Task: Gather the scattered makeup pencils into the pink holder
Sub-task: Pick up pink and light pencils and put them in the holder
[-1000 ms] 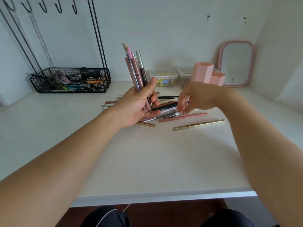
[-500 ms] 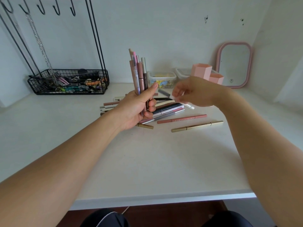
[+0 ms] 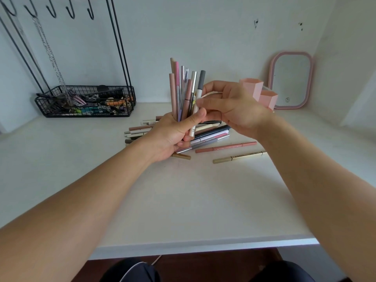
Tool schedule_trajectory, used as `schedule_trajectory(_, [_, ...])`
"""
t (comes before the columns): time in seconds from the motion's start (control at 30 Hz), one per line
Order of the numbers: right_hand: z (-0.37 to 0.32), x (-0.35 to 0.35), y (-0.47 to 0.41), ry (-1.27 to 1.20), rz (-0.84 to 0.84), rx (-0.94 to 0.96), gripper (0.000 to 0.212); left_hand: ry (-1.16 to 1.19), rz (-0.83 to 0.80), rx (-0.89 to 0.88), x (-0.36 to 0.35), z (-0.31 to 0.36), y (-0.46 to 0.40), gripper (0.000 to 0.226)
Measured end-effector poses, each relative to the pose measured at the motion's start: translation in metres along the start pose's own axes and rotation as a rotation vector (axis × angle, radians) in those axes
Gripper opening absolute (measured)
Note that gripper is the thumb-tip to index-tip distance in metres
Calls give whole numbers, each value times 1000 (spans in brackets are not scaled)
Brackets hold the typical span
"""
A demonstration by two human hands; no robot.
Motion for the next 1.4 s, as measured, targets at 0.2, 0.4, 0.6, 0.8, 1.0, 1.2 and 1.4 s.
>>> schedule_trajectory(0.2, [10,-10,0,-7,-35,-12,11,-36,21,-7,1,-2,-2,39])
schedule_trajectory(0.4, [19,-8,-4,57,-8,23,10,-113,25,-12,3,0,-1,20])
schedule_trajectory(0.6, [14,18,-13,825,81,181,13,-35,197,-23,17,9,-4,30])
schedule_trajectory(0.8, [18,12,-3,1180,-178,126,20,24,272,25,26,8,-8,36])
schedule_trajectory(1.0, [23,9,-2,1208,-206,141,15,-24,275,46,26,4,-10,37])
schedule_trajectory(1.2, [24,10,-3,1211,-214,153,8,-45,285,33,24,3,-9,36])
schedule_trajectory(1.4, [8,19,-10,920,60,264,5,-35,232,-5,22,4,-7,37])
Point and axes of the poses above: each hand's wrist, its own y-axis away from the middle knuckle, its own x-axis out of the back of the hand, z = x × y, the point moved 3 cm from there along -y, towards the middle knuckle, and after that the axes turned 9 degrees about z, right-handed, at the moved point
